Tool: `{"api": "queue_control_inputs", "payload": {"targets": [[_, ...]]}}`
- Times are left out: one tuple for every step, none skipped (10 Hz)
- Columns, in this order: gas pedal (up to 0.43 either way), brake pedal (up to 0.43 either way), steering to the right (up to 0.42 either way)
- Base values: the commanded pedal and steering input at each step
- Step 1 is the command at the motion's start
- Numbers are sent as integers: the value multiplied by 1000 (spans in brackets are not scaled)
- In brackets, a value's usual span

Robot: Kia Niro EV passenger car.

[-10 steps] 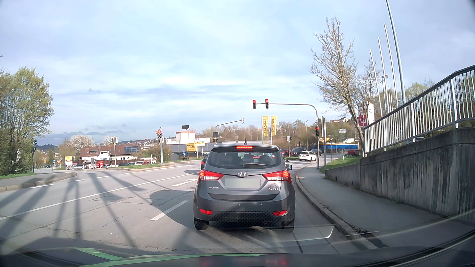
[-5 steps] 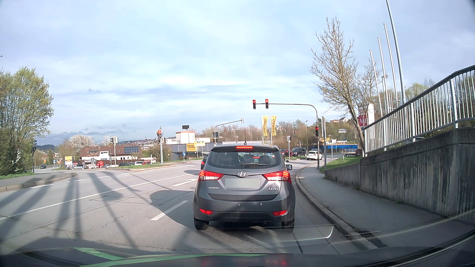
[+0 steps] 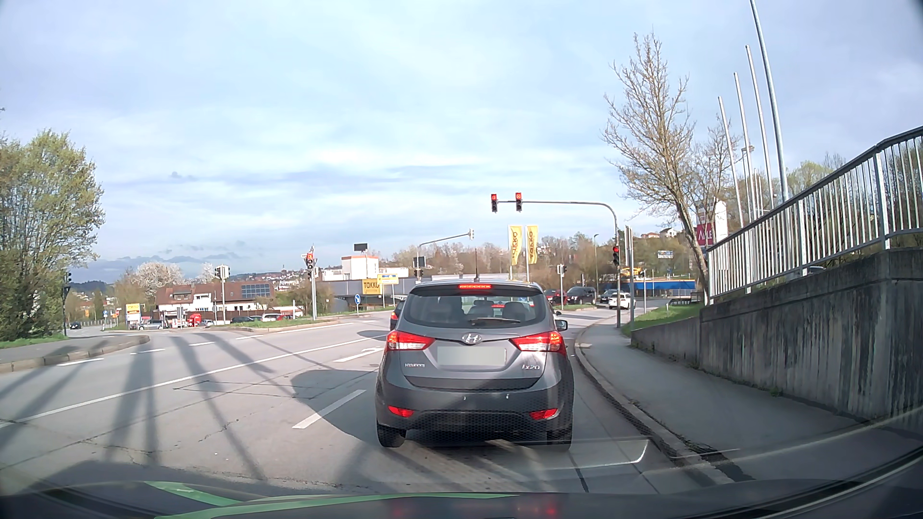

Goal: Follow the waypoints while adhering to traffic rules and regulations

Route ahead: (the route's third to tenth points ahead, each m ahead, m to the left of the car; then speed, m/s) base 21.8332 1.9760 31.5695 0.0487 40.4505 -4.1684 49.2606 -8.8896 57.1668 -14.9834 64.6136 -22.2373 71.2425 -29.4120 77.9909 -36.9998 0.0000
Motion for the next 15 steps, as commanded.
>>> {"api": "queue_control_inputs", "payload": {"targets": [[0,488,33],[0,494,33],[0,488,33],[0,488,33],[0,488,34],[0,488,33],[0,488,34],[0,488,34],[0,494,34],[0,488,33],[0,488,34],[0,488,33],[0,494,33],[0,488,33],[0,494,33]]}}
